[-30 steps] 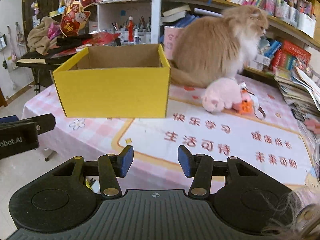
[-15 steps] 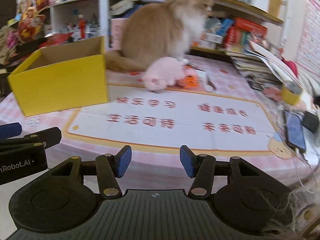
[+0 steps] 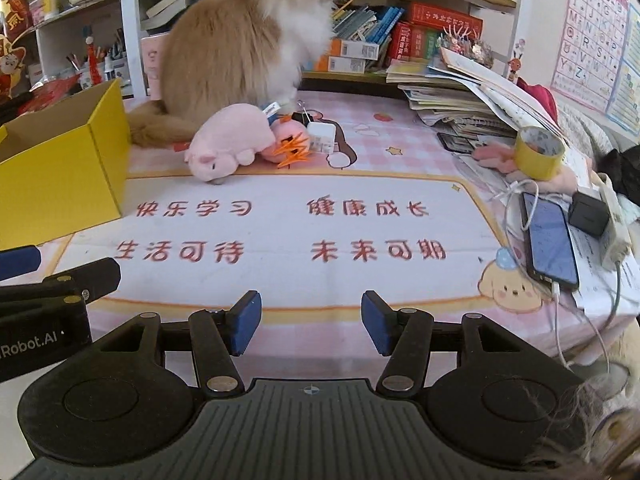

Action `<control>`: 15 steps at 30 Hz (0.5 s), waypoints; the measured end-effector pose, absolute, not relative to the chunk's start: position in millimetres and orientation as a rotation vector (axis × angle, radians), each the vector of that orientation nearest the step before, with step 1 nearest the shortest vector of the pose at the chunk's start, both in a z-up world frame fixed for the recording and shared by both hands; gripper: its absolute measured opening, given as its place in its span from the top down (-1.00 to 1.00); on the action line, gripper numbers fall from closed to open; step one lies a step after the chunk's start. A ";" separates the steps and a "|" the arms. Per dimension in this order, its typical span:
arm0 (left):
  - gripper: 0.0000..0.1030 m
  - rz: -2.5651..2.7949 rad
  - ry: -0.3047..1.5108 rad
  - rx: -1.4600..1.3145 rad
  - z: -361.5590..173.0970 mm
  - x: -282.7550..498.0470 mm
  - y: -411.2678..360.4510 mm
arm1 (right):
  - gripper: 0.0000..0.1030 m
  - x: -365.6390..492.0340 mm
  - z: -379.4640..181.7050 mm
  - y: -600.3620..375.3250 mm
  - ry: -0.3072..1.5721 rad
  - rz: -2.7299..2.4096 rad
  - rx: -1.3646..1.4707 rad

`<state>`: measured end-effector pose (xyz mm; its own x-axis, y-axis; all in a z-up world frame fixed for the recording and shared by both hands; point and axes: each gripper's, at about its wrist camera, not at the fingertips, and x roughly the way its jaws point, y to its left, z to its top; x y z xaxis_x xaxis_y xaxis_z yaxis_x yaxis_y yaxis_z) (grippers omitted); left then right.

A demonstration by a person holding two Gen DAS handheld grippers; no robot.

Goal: Organize objects
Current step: 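Move both open tools back toward the pink plush pig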

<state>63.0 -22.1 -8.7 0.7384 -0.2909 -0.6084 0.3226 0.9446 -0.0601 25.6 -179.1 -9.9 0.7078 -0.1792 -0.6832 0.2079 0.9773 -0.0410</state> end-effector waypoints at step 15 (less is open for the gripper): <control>-0.59 -0.255 0.609 0.038 4.2 152.8 -83.8 | -0.03 103.3 -0.1 -243.0 0.700 -0.132 -0.006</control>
<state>152.8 -83.8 4.2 0.7897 -0.2250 -0.5707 0.2477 0.9681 -0.0390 103.3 -243.0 -0.1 0.7567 -0.1234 -0.6420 0.1192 0.9916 -0.0501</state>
